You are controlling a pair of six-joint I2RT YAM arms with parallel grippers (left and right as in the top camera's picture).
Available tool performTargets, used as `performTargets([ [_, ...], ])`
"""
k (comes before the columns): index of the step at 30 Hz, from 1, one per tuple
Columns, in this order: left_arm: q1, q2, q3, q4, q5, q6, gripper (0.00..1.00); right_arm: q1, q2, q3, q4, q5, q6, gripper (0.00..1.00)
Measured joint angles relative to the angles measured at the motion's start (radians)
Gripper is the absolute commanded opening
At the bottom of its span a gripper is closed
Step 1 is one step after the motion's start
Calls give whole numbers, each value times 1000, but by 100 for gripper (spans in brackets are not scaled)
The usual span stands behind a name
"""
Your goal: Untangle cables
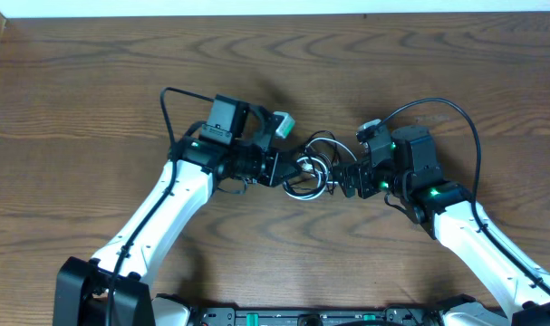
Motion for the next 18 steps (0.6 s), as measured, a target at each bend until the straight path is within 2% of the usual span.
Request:
performTargets([
  [3,23,-3,14,-2,0,4,7,0,0,0,13,42,91,85],
  [6,30,-27,27,3,1,7,7,0,0,0,37,50,163,90],
  [8,30,-56,30,9,8,7,7,0,0,0,69,10,158,95],
  [10,29,-110,35,18,19,7,8,0,0,0,81,-51,97,99],
  [18,61,-264,46,48,41,7,7,0,0,0,128,-280,-176,99],
])
